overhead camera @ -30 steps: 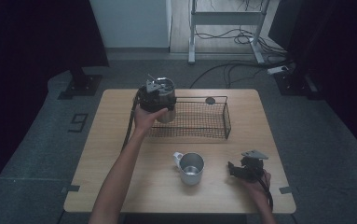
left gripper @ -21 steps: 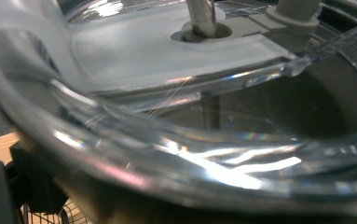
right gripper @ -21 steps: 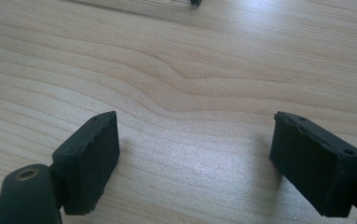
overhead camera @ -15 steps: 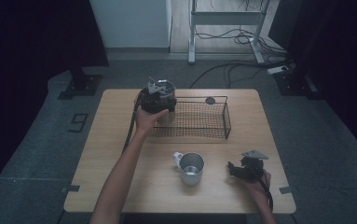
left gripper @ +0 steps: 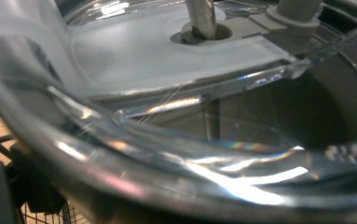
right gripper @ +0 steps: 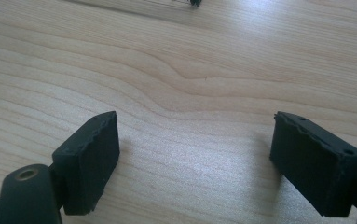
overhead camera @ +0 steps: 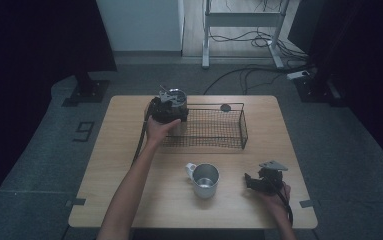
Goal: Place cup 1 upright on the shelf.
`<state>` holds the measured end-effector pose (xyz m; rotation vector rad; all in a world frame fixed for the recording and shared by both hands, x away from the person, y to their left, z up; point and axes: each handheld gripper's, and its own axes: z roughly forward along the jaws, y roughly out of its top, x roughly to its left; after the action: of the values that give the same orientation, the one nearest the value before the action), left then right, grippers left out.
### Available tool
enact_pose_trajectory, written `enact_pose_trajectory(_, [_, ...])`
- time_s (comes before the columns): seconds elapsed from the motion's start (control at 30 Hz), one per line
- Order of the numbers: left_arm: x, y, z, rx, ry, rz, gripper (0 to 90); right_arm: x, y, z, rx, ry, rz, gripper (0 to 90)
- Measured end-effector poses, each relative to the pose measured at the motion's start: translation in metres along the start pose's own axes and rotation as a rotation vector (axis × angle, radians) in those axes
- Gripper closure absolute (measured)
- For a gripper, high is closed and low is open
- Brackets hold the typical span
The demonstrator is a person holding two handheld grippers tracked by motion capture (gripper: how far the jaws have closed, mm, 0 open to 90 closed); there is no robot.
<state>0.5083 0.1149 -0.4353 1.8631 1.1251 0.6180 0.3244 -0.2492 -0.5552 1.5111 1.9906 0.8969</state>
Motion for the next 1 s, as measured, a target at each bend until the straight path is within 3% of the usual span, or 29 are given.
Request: enact_pose_trajectory(1.0, [0.003, -0.019, 0.021, 0.059, 0.023, -0.022, 4.2, 0.000, 0.000, 0.000, 0.000, 0.000, 0.000, 15.2])
